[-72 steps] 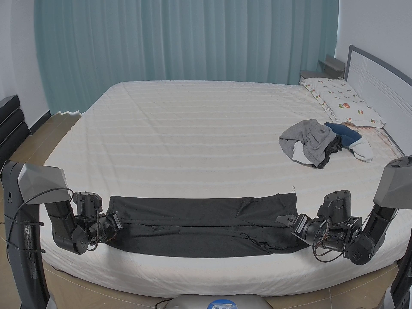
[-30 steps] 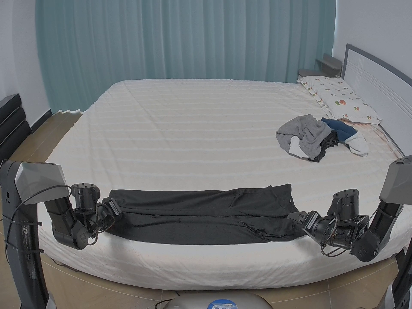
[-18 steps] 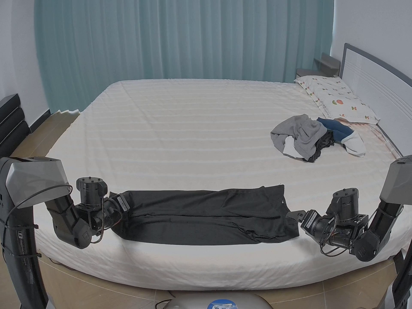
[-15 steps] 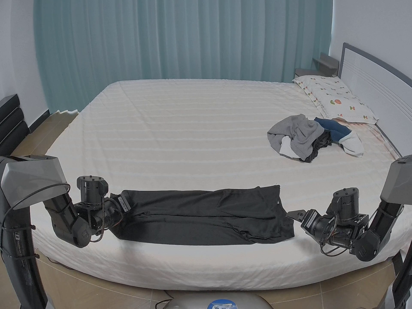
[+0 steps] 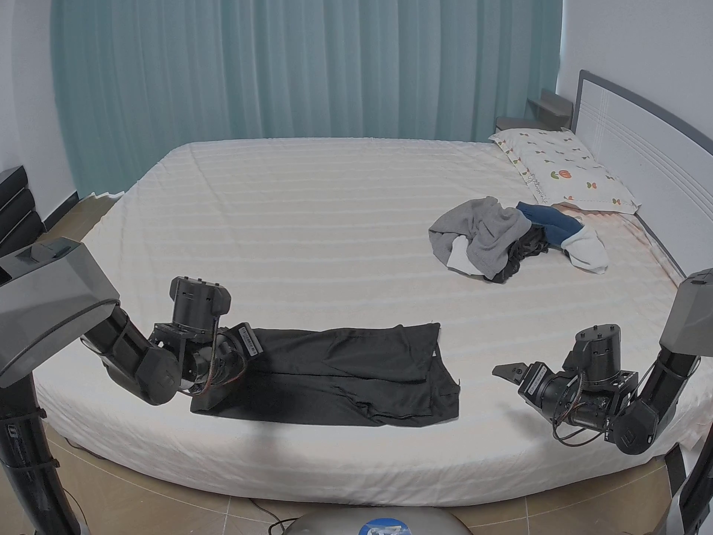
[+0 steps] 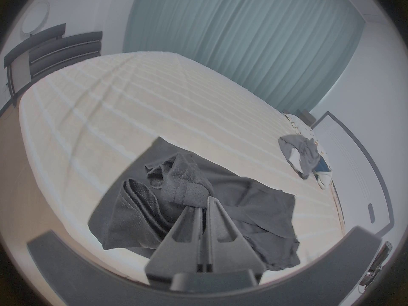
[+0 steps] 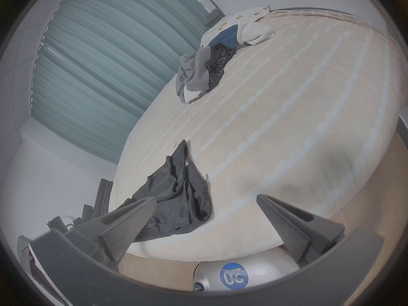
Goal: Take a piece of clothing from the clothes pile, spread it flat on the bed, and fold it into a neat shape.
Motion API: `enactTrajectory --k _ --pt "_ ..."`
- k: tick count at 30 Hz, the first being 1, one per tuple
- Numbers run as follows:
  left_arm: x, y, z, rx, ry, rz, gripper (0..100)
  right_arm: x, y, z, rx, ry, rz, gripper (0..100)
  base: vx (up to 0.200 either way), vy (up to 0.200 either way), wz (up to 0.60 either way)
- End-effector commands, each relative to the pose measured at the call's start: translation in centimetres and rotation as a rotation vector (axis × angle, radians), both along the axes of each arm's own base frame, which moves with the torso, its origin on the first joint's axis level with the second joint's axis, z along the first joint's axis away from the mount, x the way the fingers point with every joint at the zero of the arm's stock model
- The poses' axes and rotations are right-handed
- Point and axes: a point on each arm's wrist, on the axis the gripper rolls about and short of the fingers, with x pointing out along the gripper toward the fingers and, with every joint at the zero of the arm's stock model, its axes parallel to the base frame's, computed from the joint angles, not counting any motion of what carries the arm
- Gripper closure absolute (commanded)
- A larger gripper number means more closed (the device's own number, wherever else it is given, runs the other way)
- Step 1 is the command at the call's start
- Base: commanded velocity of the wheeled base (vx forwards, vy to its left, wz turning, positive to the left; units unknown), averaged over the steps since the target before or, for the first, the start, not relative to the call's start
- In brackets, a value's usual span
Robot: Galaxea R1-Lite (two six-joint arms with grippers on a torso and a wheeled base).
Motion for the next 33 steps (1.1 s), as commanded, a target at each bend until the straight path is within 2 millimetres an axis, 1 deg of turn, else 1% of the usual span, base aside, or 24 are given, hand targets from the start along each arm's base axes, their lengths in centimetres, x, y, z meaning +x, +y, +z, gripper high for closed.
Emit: enactTrajectory --k 1,3,7,8,10,11,14,15,17,18,20,21,24,27,28,33 --pt "0.2 -2.8 1.4 -0.026 -0.017 -0.050 100 -0.2 0.7 0.1 0.001 -0.006 0.025 0 0.000 -0.200 0.00" --pt "0.2 -3.5 1.7 -0.039 -0.014 -0.057 100 -0.2 0.7 0.1 0.001 -0.006 0.025 0 0.000 -0.200 0.00" --pt "0.3 -5.8 2.5 -0.052 0.001 -0.099 100 -0.3 0.6 0.1 0.001 -0.003 0.022 0 0.000 -0.200 0.00" --pt "0.4 -6.2 2.5 -0.052 0.004 -0.105 100 -0.3 0.6 0.1 0.001 -0.003 0.022 0 0.000 -0.200 0.00" --pt "0.4 -6.2 2.5 -0.052 0.004 -0.105 100 -0.3 0.6 0.1 0.001 -0.003 0.022 0 0.000 -0.200 0.00" --pt "0.8 -7.4 2.2 -0.064 0.012 -0.115 100 -0.2 0.6 0.0 0.001 -0.002 0.022 0 0.000 -0.200 0.00" --pt "1.3 -8.4 1.6 -0.068 0.024 -0.123 100 -0.2 0.7 0.1 0.003 -0.004 0.024 0 0.000 -0.200 0.00" --pt "1.4 -8.8 1.3 -0.069 0.028 -0.127 100 -0.2 0.7 0.1 0.003 -0.004 0.024 0 0.000 0.000 0.00" --pt "1.4 -9.1 0.9 -0.065 0.034 -0.129 100 -0.2 0.7 0.1 0.002 -0.005 0.024 0 0.000 0.000 0.00" --pt "1.9 -9.6 0.2 -0.055 0.033 -0.117 100 -0.1 0.7 0.1 0.002 -0.006 0.024 0 0.000 0.000 0.00" --pt "2.1 -9.7 -0.1 -0.050 0.032 -0.109 100 -0.1 0.7 0.1 0.002 -0.005 0.024 0 0.000 0.000 0.00" --pt "2.3 -10.5 -0.8 -0.045 0.033 -0.102 100 -0.1 0.7 0.1 0.004 -0.004 0.026 0 0.000 0.000 0.00" --pt "2.7 -11.2 -1.3 -0.056 0.033 -0.087 100 -0.1 0.7 0.0 0.005 -0.002 0.027 0 0.000 0.000 0.00" --pt "2.8 -11.4 -1.8 -0.037 0.031 -0.074 100 -0.2 0.7 0.0 0.004 0.000 0.027 0 0.000 0.000 0.00" --pt "2.8 -11.5 -1.7 -0.041 0.031 -0.072 0 -0.2 0.7 0.0 0.004 0.000 0.027 0 0.000 0.000 0.00" --pt "2.2 -11.9 -1.5 -0.056 0.034 -0.073 0 -0.2 0.7 -0.1 0.004 0.004 0.028 0 0.000 0.000 0.00"
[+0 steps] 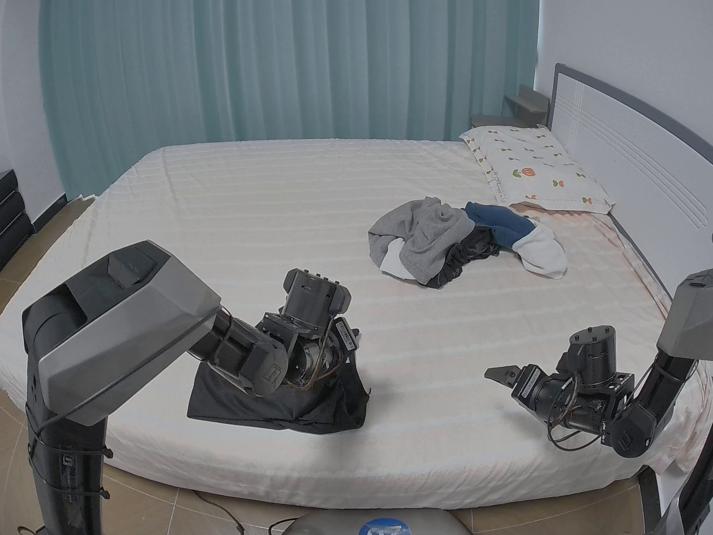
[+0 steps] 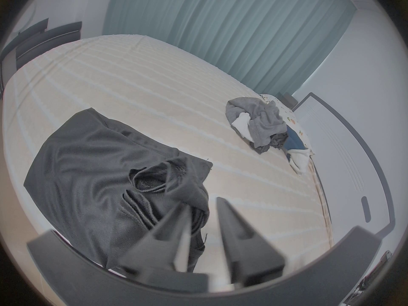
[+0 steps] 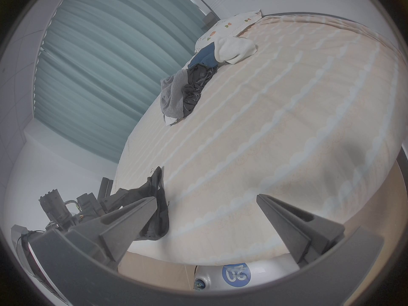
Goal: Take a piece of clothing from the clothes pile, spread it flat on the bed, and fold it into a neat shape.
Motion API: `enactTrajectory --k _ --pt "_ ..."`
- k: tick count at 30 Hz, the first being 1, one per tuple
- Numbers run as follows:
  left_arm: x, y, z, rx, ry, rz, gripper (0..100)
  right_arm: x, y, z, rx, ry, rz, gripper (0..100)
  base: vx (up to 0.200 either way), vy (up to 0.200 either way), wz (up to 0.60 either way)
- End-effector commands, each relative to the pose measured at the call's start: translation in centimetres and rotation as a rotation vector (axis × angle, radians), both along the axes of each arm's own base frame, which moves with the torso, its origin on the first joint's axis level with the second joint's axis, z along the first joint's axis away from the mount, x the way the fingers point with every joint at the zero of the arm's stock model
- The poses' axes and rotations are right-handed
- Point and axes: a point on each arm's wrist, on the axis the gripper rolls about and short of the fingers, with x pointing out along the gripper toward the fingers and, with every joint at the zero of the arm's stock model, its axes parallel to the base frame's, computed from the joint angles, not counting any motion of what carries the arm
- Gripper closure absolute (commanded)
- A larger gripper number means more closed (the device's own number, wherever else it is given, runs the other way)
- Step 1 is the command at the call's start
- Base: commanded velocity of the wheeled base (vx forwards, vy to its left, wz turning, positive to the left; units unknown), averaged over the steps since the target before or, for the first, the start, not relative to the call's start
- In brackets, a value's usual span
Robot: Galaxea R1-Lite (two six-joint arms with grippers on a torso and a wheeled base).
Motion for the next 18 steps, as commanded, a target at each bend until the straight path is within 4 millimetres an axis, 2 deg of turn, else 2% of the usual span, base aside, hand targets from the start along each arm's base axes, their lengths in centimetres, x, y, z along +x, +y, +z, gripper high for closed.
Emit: enactTrajectory --k 1,7,8,12,13,15,16,17,18 --pt "-0.5 -0.5 -0.4 -0.009 0.016 -0.002 0 0.0 0.0 -0.1 -0.002 0.005 0.001 0 0.000 0.000 0.00" --pt "-1.3 0.0 1.9 -0.075 -0.004 0.003 0 0.0 0.0 -0.2 -0.002 0.007 0.001 0 0.000 0.000 0.00" --pt "-1.7 0.7 2.4 -0.079 0.001 0.004 0 0.0 0.0 -0.2 -0.003 0.006 0.002 0 0.000 0.000 0.00" --pt "-2.6 1.9 1.9 -0.046 0.029 0.009 0 -0.1 0.0 -0.1 -0.003 0.006 0.002 0 0.000 0.000 0.00" --pt "-3.1 3.5 1.6 -0.027 0.045 0.033 0 -0.1 0.1 -0.3 -0.006 0.010 0.004 0 0.000 0.000 0.00" --pt "-3.3 5.0 2.1 -0.041 0.034 0.064 0 -0.1 0.0 -0.3 -0.007 0.013 0.004 0 0.000 0.000 0.00" --pt "-3.3 6.5 2.4 -0.050 0.028 0.100 0 -0.2 0.0 -0.4 -0.009 0.017 0.004 0 0.000 0.000 0.00" --pt "-3.3 6.5 2.4 -0.050 0.028 0.100 0 -0.2 0.0 -0.4 -0.009 0.017 0.004 0 0.000 0.000 0.00" --pt "-3.3 7.8 2.5 -0.053 0.029 0.129 0 -0.3 0.1 -0.5 -0.009 0.020 0.008 0 0.000 0.000 0.00"
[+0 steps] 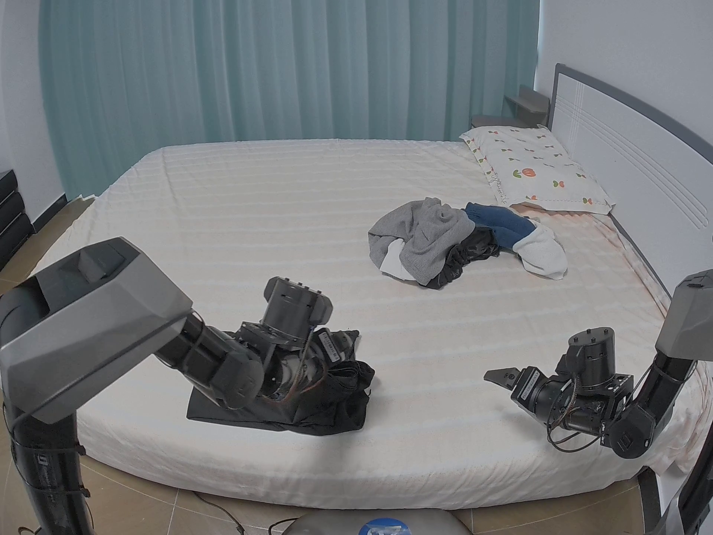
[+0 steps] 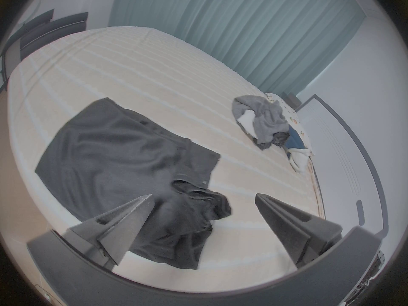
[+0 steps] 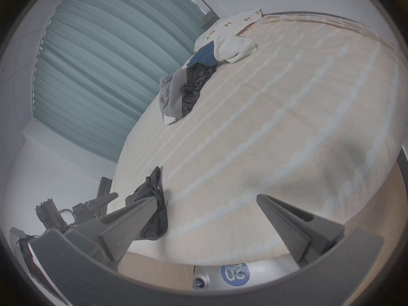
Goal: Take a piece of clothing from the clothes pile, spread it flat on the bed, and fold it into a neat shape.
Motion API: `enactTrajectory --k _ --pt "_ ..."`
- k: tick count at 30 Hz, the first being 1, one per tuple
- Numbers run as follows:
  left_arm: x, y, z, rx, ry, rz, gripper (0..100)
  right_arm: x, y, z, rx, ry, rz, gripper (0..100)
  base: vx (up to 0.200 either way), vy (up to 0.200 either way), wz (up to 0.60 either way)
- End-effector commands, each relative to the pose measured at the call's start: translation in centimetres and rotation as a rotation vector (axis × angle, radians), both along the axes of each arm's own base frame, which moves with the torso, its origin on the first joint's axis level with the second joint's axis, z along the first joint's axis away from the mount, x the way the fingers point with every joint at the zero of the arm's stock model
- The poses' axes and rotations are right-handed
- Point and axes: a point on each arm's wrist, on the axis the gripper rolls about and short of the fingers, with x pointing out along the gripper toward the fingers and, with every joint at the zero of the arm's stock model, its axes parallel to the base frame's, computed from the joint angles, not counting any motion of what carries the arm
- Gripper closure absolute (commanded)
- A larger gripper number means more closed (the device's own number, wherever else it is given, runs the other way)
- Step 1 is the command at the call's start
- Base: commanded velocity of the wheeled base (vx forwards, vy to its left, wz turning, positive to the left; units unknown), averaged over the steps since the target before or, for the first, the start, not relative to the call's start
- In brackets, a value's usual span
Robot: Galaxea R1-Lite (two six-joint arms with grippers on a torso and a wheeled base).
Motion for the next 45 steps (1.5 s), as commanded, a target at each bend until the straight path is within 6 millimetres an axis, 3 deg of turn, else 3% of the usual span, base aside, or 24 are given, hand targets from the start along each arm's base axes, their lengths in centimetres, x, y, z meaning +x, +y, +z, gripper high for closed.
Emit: enactTrajectory --k 1,9,15,32,45 --pt "-0.7 4.9 1.6 -0.018 -0.016 0.100 0 -0.2 0.1 -0.3 -0.005 0.014 0.006 0 0.000 0.000 0.00" --pt "-0.6 10.9 0.8 -0.170 0.065 0.221 0 -0.2 0.2 -0.7 -0.013 0.025 0.010 0 0.000 0.025 0.00" --pt "-1.4 13.0 0.8 -0.274 0.086 0.216 0 -0.3 0.2 -0.5 -0.017 0.017 0.009 0 0.000 0.200 0.00" --pt "-1.4 14.5 0.1 -0.400 0.131 0.214 0 1.5 1.0 0.3 -0.023 -0.048 0.028 0 0.000 0.200 0.00" --pt "-1.2 14.8 -0.8 -0.403 0.155 0.219 0 2.2 3.5 1.1 -0.090 -0.057 0.107 0 0.000 0.200 0.00"
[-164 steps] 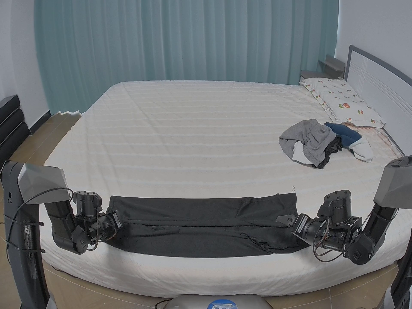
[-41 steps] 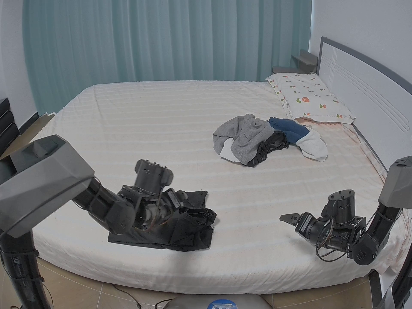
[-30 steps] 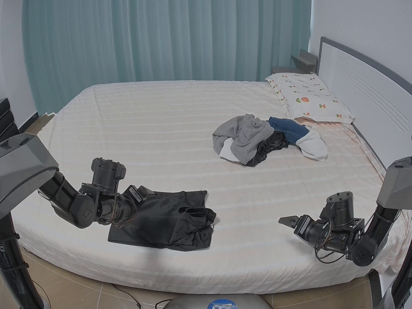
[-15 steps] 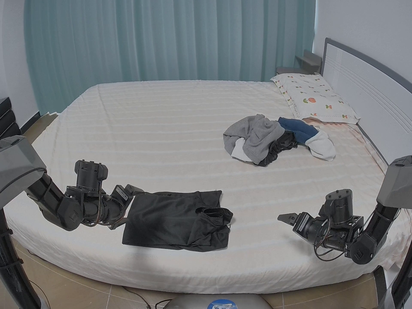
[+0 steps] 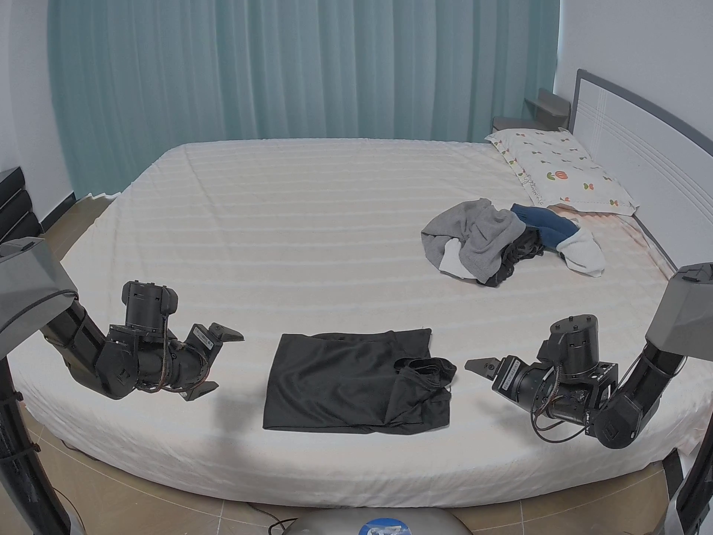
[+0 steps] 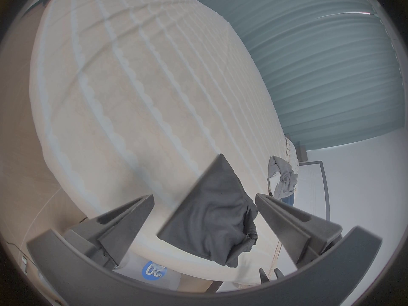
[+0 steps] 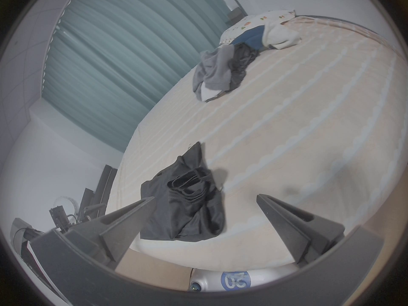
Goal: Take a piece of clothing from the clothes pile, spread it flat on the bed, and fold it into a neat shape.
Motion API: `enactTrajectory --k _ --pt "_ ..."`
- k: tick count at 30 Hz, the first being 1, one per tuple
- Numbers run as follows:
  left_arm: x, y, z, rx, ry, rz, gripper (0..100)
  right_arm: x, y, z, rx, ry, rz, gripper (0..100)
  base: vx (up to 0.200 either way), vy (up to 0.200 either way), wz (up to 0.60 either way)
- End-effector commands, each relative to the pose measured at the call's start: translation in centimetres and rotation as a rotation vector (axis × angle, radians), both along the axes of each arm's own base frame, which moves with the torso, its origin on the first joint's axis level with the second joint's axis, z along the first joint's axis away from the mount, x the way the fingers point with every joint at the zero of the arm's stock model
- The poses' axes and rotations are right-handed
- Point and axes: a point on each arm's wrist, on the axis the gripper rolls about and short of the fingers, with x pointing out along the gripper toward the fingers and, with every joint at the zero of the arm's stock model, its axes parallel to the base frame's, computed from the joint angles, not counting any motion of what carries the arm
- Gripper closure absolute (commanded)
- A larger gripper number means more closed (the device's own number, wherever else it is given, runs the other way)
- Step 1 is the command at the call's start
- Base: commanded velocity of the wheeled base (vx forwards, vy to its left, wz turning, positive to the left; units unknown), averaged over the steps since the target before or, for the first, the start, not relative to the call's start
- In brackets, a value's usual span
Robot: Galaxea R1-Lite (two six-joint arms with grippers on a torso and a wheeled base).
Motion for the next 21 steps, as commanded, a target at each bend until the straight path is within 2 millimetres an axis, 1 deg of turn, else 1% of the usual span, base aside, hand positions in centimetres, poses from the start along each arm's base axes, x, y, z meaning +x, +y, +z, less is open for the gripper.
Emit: enactTrajectory --k 1,5,11,12,13,15,16,18,21 --pt "0.1 0.0 -0.4 0.001 0.012 0.000 0 0.5 1.7 0.3 -0.053 -0.002 0.024 0 0.000 0.200 0.00" --pt "-0.1 0.0 -0.8 0.004 0.027 -0.001 0 0.7 3.0 0.0 -0.113 0.012 0.050 0 0.000 0.200 0.00" --pt "-0.2 0.0 -1.1 0.005 0.037 -0.001 0 2.0 3.7 -1.1 -0.276 0.046 0.045 0 0.000 0.200 0.00" --pt "-0.2 0.0 -1.1 0.007 0.039 0.001 0 2.0 3.7 -1.2 -0.282 0.047 0.045 0 0.000 0.000 0.00" --pt "-0.4 -0.1 -1.3 0.014 0.044 -0.009 0 2.7 3.8 -1.6 -0.344 0.053 0.021 0 0.000 0.000 0.00" --pt "-0.4 -0.1 -1.3 0.015 0.043 -0.011 0 3.5 3.7 -1.9 -0.394 0.057 -0.021 0 0.000 0.000 0.00" --pt "-0.4 -0.1 -1.3 0.015 0.042 -0.011 0 3.6 3.7 -1.9 -0.398 0.059 -0.022 0 0.000 0.000 0.00" --pt "-0.4 -0.1 -1.4 0.016 0.036 -0.008 0 3.9 3.5 -3.2 -0.464 0.089 -0.061 0 0.000 0.000 0.00" --pt "-0.3 -0.2 -1.7 0.021 0.030 -0.006 0 3.9 3.3 -3.9 -0.502 0.098 -0.086 0 0.000 0.000 0.00"
